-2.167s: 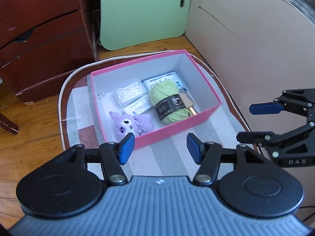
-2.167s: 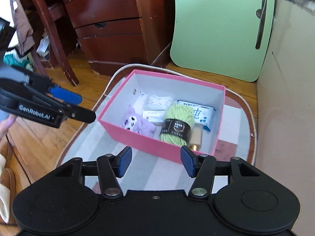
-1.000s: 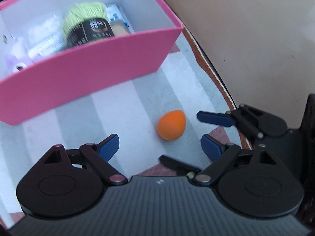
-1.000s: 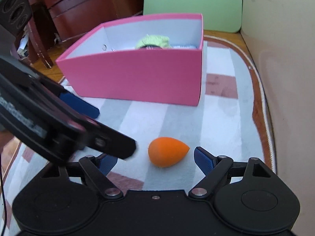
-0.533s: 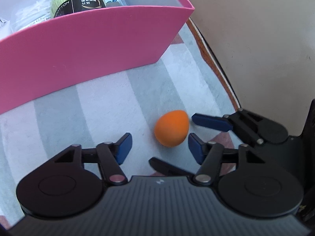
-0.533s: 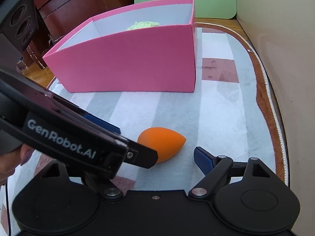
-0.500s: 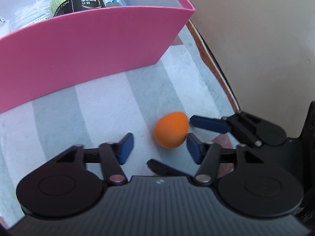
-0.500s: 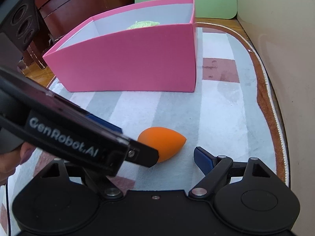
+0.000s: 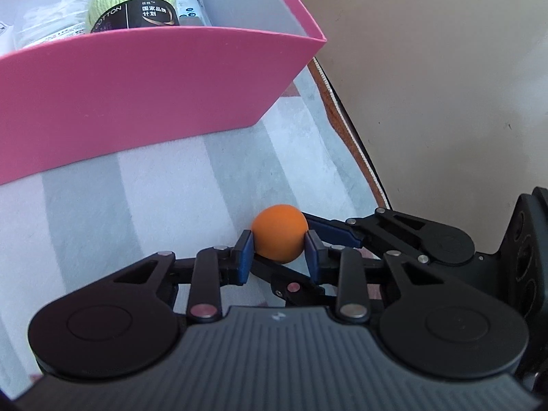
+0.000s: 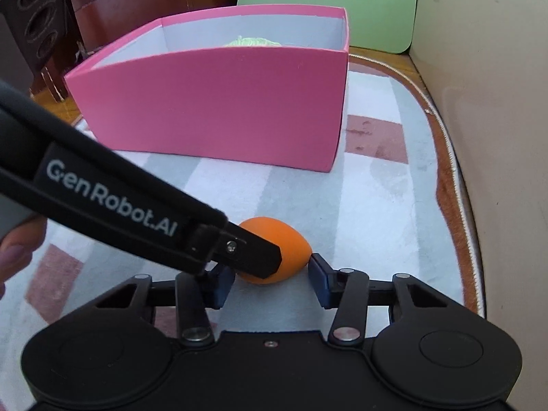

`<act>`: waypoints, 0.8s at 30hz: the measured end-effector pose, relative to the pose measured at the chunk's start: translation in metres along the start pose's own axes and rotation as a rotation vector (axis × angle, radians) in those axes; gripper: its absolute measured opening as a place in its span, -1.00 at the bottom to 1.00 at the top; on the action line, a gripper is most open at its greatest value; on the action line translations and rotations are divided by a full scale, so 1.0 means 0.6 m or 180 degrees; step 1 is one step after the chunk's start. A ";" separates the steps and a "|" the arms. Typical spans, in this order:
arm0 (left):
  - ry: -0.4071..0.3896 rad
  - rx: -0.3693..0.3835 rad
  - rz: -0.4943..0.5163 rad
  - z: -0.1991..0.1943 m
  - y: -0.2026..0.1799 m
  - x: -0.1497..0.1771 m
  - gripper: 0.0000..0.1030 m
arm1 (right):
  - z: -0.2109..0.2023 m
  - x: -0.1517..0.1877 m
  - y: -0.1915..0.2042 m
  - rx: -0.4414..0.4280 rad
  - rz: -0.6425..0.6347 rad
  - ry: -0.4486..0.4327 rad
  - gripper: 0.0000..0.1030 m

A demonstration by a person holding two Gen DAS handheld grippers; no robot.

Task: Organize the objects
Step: 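Close the left gripper on the orange sponge and lift it, then carry the orange sponge over the pink box with the left gripper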

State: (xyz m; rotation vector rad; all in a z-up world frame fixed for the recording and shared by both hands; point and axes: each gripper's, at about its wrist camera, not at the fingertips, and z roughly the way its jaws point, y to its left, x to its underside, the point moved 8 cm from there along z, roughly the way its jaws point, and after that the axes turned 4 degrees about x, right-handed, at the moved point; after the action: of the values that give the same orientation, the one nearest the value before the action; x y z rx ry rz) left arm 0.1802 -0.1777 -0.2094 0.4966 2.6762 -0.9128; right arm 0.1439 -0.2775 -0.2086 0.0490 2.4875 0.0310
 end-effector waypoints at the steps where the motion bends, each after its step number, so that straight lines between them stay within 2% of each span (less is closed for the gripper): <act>1: 0.0068 -0.0045 0.0000 0.000 -0.001 0.002 -0.41 | -0.003 -0.001 0.001 -0.0029 0.0019 0.0013 0.02; 6: 0.0310 -0.0176 -0.0064 -0.018 -0.009 0.011 -0.41 | -0.017 -0.002 0.024 -0.0057 -0.0077 0.0224 0.03; 11: 0.0298 -0.0307 -0.0032 -0.078 -0.018 0.001 -0.41 | -0.038 -0.026 0.037 -0.0323 0.0250 0.0553 0.05; 19: -0.0008 -0.0268 0.0051 -0.197 -0.046 -0.055 -0.41 | -0.114 -0.123 0.072 -0.0351 -0.0006 0.0367 0.08; 24: -0.0144 -0.0332 0.0147 -0.246 -0.062 -0.090 -0.41 | -0.161 -0.179 0.086 -0.0408 -0.0131 0.0199 0.09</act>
State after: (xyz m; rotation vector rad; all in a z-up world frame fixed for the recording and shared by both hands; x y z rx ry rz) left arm 0.1934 -0.1251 -0.0575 0.5057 2.6437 -0.7581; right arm 0.1718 -0.2315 -0.0652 -0.0580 2.5424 0.1768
